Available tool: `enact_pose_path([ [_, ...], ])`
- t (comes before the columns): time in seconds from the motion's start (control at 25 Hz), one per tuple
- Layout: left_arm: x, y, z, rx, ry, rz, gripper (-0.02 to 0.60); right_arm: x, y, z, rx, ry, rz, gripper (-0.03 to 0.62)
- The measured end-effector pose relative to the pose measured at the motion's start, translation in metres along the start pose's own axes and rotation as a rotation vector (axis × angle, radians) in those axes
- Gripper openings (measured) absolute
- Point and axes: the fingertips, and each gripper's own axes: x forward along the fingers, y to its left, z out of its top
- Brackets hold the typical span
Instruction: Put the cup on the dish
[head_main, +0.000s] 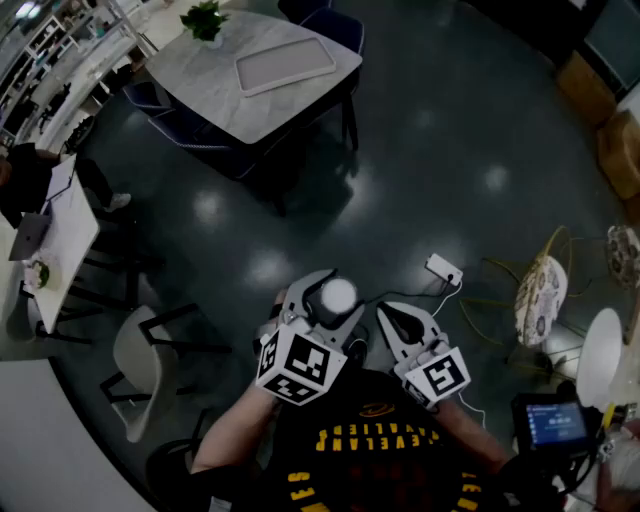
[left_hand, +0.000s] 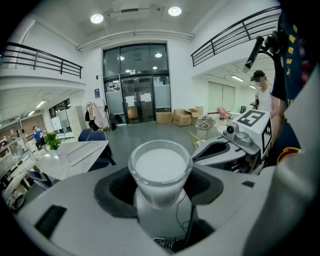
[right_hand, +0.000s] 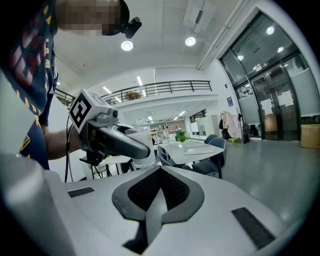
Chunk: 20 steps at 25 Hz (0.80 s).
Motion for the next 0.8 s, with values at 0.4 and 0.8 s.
enact_pose_path([
  [0.4, 0.000, 0.020, -0.001, -0.007, -0.005, -0.020, 0.262, 0.028, 0.005, -0.001, -0.016, 0.027, 0.030, 0.067],
  [0.8, -0.011, 0.087, 0.003, -0.032, -0.021, -0.035, 0.262, 0.109, 0.038, 0.033, -0.076, -0.032, 0.169, 0.239],
])
